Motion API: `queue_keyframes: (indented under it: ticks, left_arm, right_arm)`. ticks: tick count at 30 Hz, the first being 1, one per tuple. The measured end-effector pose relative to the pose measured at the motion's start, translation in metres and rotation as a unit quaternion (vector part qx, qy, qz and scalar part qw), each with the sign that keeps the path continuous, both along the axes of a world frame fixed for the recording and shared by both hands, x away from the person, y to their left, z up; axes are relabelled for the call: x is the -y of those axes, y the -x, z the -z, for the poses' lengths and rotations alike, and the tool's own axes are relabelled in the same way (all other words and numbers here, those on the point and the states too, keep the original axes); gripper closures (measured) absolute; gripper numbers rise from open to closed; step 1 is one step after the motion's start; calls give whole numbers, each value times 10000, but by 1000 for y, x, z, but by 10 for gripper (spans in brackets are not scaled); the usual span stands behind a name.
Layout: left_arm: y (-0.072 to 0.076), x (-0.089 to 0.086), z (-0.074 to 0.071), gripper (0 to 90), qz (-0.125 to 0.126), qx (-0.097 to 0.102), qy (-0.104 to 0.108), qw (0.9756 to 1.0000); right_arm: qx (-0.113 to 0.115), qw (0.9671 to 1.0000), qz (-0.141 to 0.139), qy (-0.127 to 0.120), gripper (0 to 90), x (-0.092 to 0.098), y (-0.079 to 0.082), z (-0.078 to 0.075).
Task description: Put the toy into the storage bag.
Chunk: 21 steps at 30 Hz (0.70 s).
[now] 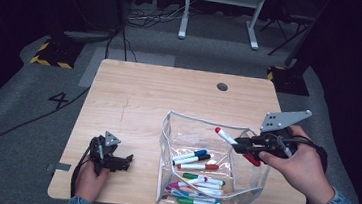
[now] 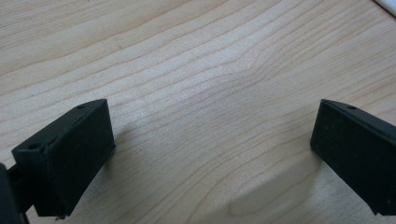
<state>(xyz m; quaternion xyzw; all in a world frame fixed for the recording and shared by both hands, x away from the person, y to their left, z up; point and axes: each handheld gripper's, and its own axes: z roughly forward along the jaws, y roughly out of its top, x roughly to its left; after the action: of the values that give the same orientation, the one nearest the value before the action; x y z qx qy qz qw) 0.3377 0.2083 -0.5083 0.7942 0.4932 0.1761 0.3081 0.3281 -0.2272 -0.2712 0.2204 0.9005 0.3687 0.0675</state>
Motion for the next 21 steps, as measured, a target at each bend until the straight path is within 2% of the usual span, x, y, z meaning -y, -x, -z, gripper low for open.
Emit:
queue_keyframes:
  ticks: [6, 11, 14, 17, 21]
  left_arm:
    - [0, 0, 0, 0, 0, 1, 0, 10000]
    - [0, 0, 0, 0, -9, -4, 12, 10000]
    - [0, 0, 0, 0, -10, -4, 13, 10000]
    - [0, 0, 0, 0, -9, -4, 13, 10000]
    - [0, 0, 0, 0, -7, -6, 18, 10000]
  right_arm:
    - [-59, 9993, -365, 43, 770, -20, 7, 3]
    - [-179, 9975, -657, 176, 770, -37, 10, 9]
    - [-276, 9954, -843, 350, 770, -47, 10, 18]
    - [-386, 9920, -1059, 572, 770, -59, 10, 29]
    - [-498, 9881, -1277, 699, 770, -72, 10, 42]
